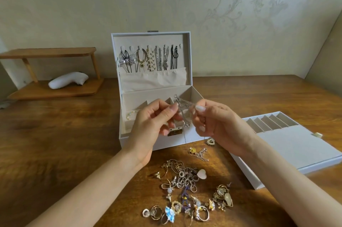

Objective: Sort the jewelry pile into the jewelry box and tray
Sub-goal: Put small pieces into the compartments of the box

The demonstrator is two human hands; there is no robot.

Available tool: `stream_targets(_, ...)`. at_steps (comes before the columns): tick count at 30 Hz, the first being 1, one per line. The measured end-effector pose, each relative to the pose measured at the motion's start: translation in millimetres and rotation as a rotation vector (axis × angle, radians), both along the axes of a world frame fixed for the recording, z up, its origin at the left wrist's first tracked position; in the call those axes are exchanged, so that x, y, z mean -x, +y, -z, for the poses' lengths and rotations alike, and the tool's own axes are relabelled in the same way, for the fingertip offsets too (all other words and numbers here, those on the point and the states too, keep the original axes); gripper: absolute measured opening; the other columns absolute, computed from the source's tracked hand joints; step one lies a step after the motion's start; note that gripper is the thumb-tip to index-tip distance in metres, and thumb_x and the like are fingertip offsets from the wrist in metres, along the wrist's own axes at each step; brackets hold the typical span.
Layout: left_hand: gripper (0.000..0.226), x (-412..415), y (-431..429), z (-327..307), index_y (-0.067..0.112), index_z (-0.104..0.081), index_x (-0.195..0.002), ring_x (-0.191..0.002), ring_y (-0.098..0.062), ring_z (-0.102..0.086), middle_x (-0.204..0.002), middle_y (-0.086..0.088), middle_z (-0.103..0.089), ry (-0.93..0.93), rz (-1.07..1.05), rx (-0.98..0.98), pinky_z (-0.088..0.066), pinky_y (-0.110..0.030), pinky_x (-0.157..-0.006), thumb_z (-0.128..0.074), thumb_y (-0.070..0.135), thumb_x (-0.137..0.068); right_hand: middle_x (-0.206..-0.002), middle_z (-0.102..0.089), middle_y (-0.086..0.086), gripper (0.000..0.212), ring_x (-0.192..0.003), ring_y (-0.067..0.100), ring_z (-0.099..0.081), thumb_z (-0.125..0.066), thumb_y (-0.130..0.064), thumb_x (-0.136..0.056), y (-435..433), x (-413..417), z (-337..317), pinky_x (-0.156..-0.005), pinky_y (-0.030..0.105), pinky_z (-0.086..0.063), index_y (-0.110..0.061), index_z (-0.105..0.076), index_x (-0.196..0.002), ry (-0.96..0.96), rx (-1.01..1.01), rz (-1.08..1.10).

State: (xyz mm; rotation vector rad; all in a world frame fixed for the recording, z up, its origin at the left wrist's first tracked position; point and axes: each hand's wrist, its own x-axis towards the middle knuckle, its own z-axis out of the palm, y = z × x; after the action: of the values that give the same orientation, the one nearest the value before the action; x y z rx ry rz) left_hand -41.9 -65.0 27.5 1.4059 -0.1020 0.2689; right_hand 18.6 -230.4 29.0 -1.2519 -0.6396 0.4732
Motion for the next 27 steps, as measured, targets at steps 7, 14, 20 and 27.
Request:
stream_targets(7, 0.021, 3, -3, 1, 0.003, -0.052, -0.087, -0.054, -0.014, -0.063, -0.068, -0.001, -0.064, -0.111, 0.013, -0.049, -0.044, -0.019, -0.040, -0.056, 0.022, -0.082, -0.063, -0.054, -0.002, 0.017, -0.053, 0.010, -0.042, -0.065, -0.024, -0.071, -2, -1, -1, -0.049, 0.017, -0.034, -0.010, -0.056, -0.069, -0.044, 0.059, -0.084)
stream_targets(14, 0.017, 3, -1, 3, 0.009, -0.056, -0.088, -0.057, -0.013, -0.064, -0.071, -0.004, -0.064, -0.231, -0.007, -0.438, -0.053, -0.020, -0.053, -0.055, 0.025, -0.084, -0.054, -0.049, -0.003, 0.051, -0.042, 0.007, -0.034, -0.065, -0.034, -0.085, 0, 1, 2, -0.045, 0.020, -0.024, 0.016, -0.052, -0.080, -0.225, 0.200, 0.042)
stream_targets(20, 0.012, -3, 8, 0, 0.008, -0.062, -0.086, -0.063, -0.010, -0.063, -0.070, 0.000, -0.065, -0.142, 0.096, -0.445, -0.051, -0.019, -0.054, -0.064, 0.018, -0.079, -0.059, -0.052, 0.008, 0.033, -0.050, 0.009, -0.044, -0.059, -0.028, -0.086, 0, 4, 2, -0.049, 0.014, -0.034, 0.001, -0.059, -0.069, -0.445, 0.251, 0.094)
stream_targets(27, 0.010, -5, 15, -1, 0.012, -0.059, -0.086, -0.065, -0.006, -0.056, -0.072, 0.005, -0.058, -0.087, 0.224, -0.531, -0.046, -0.021, -0.052, -0.067, 0.016, -0.082, -0.057, -0.051, -0.003, 0.031, -0.052, 0.006, -0.043, -0.060, -0.034, -0.087, -7, 0, -1, -0.051, 0.019, -0.033, -0.009, -0.063, -0.069, -0.620, 0.379, 0.108)
